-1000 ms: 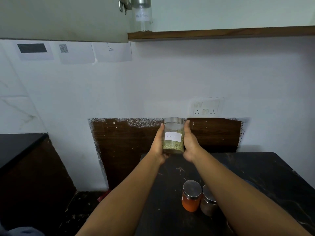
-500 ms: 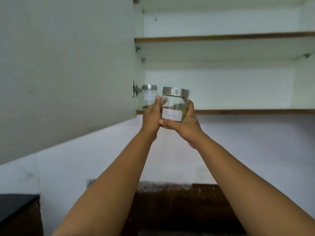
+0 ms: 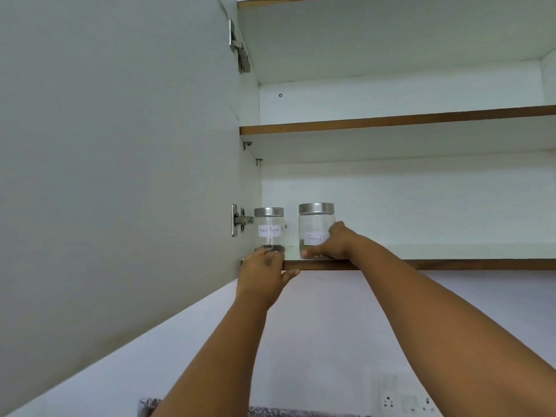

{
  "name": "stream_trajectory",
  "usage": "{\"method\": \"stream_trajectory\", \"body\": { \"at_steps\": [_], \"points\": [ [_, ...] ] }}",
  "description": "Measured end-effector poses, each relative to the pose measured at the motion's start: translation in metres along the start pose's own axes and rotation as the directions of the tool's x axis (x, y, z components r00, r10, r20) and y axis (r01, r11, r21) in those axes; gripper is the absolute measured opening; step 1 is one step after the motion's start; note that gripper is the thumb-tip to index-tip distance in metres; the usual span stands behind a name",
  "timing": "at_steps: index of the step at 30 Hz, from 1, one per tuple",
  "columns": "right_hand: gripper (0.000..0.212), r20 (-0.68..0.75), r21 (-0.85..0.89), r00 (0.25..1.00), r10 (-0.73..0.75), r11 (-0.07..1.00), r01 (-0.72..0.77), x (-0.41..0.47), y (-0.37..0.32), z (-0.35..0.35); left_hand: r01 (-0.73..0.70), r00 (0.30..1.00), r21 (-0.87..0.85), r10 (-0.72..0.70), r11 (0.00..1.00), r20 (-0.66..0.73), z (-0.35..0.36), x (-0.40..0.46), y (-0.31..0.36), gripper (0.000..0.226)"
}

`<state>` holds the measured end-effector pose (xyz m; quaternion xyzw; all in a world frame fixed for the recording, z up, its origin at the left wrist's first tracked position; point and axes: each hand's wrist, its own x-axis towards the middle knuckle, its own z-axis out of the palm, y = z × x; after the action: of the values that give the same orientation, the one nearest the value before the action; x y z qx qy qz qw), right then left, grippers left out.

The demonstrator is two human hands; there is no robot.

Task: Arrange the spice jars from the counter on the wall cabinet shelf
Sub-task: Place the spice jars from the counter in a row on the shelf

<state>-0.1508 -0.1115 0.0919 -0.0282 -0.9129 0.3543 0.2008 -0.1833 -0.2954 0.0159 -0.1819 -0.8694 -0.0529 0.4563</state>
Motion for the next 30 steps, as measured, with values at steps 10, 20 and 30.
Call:
{"method": "stream_trajectory", "body": {
  "at_steps": [10,20,30],
  "points": [
    [0.111,0.042,-0.059,0.998,0.038,0.998,-0.035,0.067,0.001,0.032,-0.088,0.934,0.04,0.096,0.995,-0.345,0.028,-0.001,-0.013,0.058],
    [0.103,0.014,-0.105,0.999,0.031,0.994,-0.029,0.081,0.004,0.046,-0.077,0.814,0.093,0.117,0.993,-0.569,0.049,0.002,-0.013,0.054],
    [0.101,0.09,-0.174,0.996,-0.019,0.984,0.034,0.083,0.005,0.045,-0.04,0.817,0.112,0.097,0.993,-0.568,0.05,0.0,-0.009,0.056]
  ]
}}
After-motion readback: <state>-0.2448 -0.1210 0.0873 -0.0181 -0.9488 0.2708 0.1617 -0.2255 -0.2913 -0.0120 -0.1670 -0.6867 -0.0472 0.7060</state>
